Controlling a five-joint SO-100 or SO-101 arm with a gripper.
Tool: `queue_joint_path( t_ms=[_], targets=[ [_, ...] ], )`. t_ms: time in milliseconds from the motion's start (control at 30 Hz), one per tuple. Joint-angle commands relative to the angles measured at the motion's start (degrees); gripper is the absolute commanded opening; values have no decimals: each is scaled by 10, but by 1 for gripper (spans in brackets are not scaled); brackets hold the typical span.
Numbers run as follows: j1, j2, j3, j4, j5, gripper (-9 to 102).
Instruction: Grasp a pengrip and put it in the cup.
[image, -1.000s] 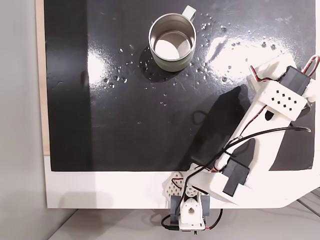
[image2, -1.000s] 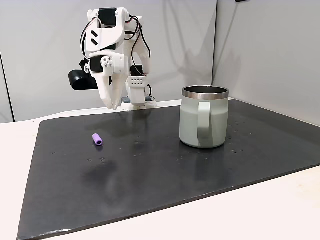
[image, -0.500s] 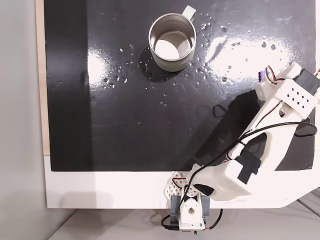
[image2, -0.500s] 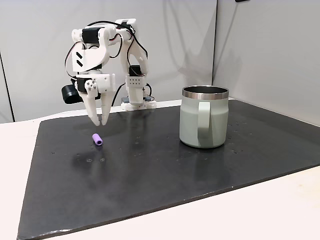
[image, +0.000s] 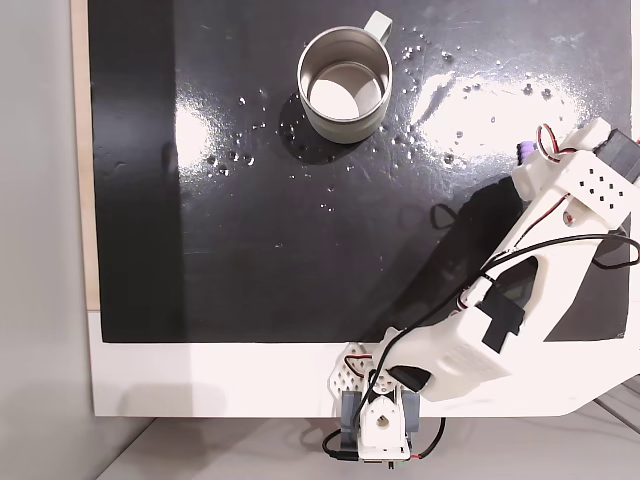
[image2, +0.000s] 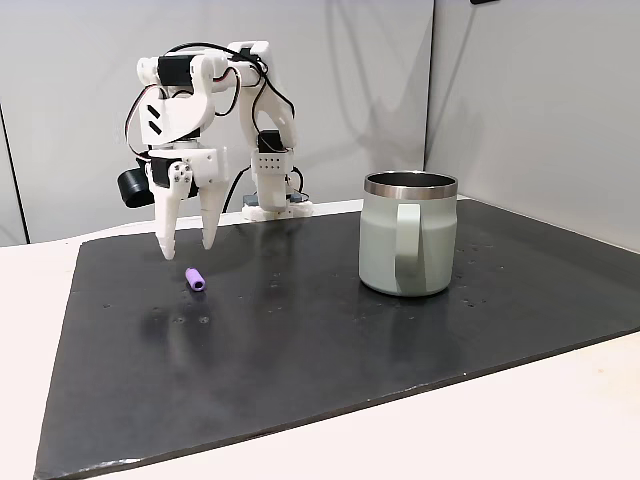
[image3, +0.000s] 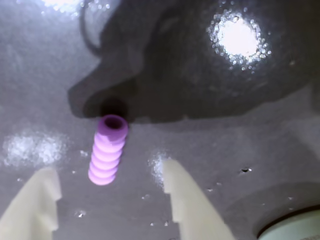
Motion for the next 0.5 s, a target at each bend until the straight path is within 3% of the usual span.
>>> queue_joint_path(
  t_ms=[0, 467],
  targets=[
    [1, -1, -43, 6, -2, 21],
    [-33, -40, -77, 1, -2, 19]
  ],
)
